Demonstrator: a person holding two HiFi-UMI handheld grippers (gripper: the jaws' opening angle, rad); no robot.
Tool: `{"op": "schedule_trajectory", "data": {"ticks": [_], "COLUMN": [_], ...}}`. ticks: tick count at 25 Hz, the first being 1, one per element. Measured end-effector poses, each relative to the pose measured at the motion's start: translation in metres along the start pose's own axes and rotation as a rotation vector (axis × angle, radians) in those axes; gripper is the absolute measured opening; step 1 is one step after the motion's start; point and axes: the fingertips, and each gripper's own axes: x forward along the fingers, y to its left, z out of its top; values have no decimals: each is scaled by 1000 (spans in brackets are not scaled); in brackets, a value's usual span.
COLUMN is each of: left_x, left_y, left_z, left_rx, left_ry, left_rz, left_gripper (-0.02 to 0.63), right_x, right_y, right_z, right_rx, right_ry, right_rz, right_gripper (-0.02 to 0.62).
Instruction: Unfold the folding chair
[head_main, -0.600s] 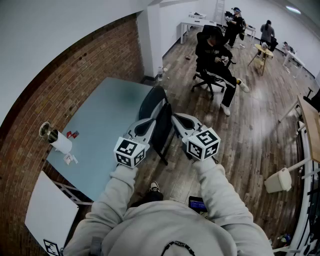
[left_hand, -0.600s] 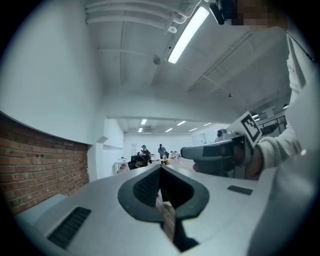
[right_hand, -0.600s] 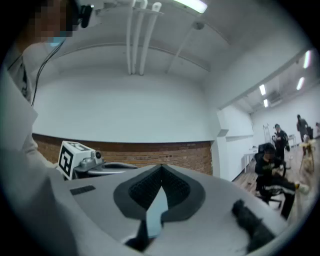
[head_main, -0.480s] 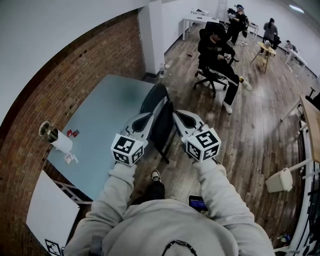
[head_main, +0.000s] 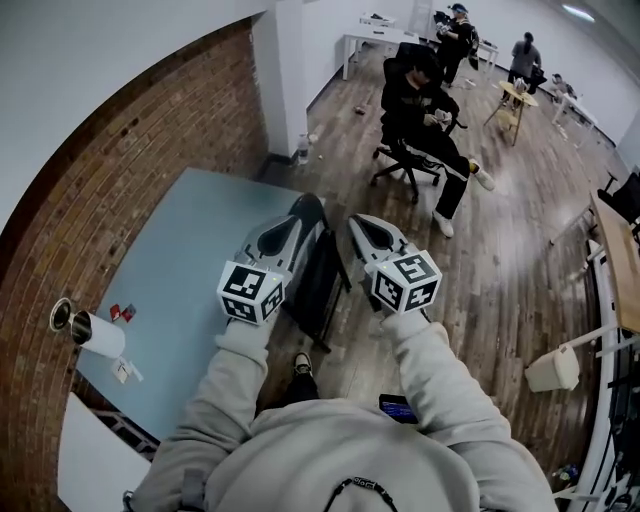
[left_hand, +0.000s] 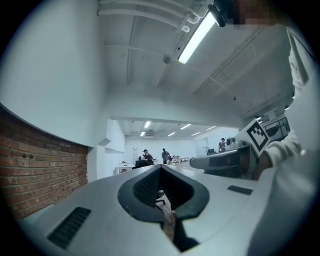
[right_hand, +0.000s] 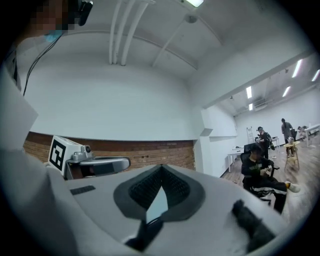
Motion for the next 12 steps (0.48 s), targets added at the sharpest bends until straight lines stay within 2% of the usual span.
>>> {"op": "schedule_trajectory", "data": {"ticks": [4,8,12], "left_x": [57,111,147], "left_y": [73,132,155], "left_z": [-21,-18,-26], "left_rx": [-62,-62,-57], "left_ry": [42,58,81], "left_rz": [-13,-27,-65], "left_gripper": [5,5,5], "right_x": [79,135,166], "right_y": [-25,-73,-103], "right_z": [19,39,33], "right_rx": [38,40,56], "right_ry": [-33,-64,-41], "right_rz": [-26,-132,-163], "right_gripper": [5,5,5]}}
